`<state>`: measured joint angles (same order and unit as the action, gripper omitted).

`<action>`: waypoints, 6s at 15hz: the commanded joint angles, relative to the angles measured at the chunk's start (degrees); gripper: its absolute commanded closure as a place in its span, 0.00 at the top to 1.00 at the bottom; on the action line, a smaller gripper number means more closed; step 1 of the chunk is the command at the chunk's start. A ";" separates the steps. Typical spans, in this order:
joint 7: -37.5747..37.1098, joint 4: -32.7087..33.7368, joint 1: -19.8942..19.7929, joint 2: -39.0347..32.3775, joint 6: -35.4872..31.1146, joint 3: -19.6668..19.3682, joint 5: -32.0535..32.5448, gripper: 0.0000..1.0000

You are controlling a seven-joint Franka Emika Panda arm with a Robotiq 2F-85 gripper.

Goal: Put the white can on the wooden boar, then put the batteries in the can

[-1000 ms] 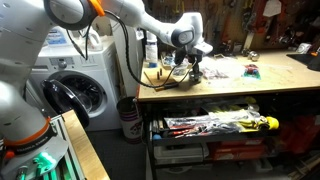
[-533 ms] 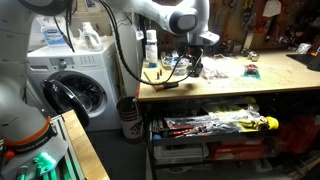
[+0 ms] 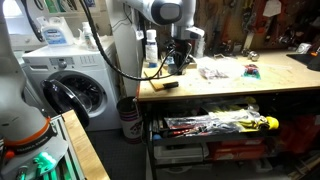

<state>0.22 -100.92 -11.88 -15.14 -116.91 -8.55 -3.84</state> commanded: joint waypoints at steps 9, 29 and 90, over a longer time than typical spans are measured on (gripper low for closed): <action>11.39 -3.46 -0.07 -0.94 -3.44 3.01 -2.88 0.01; 34.65 -11.42 9.18 11.80 3.86 9.17 -4.76 0.03; -2.93 3.62 3.36 -4.33 9.02 3.96 -14.15 1.00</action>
<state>2.28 -101.81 -7.59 -15.84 -113.36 -3.89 -16.03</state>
